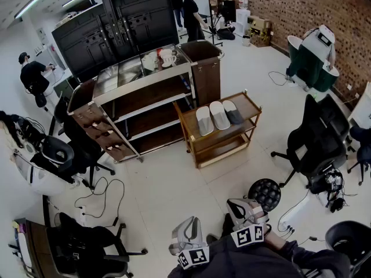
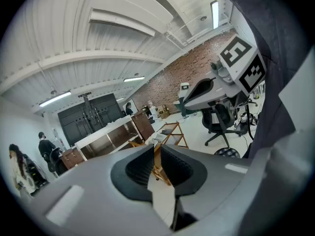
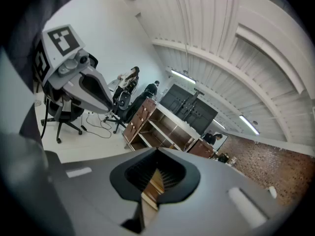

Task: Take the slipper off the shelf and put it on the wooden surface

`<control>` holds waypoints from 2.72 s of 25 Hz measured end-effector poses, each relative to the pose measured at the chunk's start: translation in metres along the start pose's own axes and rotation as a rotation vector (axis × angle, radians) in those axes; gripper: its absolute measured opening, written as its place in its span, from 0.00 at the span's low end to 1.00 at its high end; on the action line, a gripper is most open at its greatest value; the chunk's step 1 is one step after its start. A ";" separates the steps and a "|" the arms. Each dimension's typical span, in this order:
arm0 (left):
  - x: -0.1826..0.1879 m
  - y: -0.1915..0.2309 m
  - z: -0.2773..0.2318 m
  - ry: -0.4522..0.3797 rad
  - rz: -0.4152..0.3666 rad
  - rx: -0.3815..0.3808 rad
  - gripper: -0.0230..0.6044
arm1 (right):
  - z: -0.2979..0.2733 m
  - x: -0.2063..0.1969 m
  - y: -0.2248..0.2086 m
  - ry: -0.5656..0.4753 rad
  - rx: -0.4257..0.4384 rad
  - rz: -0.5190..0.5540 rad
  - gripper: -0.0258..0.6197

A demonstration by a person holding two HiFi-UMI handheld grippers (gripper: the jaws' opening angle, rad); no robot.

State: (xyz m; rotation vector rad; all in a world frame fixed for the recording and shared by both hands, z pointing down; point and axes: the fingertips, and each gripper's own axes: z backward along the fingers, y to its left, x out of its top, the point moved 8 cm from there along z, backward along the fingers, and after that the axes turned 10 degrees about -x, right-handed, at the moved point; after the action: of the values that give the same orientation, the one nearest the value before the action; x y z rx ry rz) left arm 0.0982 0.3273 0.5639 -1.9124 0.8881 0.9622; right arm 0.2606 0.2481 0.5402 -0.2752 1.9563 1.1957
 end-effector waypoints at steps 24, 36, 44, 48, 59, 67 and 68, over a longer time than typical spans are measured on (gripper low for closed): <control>0.051 0.216 -0.288 0.243 0.060 0.035 0.13 | -0.556 -0.409 -0.169 0.593 0.165 0.590 0.31; 0.064 0.268 -0.336 0.255 0.054 0.034 0.11 | -0.605 -0.414 -0.186 0.627 0.091 0.664 0.15; 0.045 0.293 -0.293 0.092 0.046 0.024 0.11 | -0.529 -0.278 -0.208 0.476 -0.080 0.545 0.13; 0.021 0.318 -0.250 0.037 0.030 0.040 0.11 | -0.496 -0.186 -0.178 0.354 -0.126 0.542 0.13; -0.062 0.368 -0.168 0.109 0.083 0.130 0.11 | -0.585 -0.005 -0.090 0.102 -0.067 0.583 0.13; -0.100 0.429 -0.174 0.215 0.241 0.278 0.11 | -0.791 0.019 -0.095 0.155 -0.031 0.703 0.13; -0.103 0.438 -0.179 0.227 0.254 0.292 0.11 | -0.817 0.015 -0.094 0.184 -0.023 0.712 0.13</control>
State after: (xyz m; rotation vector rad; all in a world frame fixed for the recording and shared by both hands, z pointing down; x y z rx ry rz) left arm -0.2630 0.0045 0.5739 -1.7046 1.3526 0.7186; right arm -0.1246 -0.4699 0.6519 0.3494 2.2863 1.6787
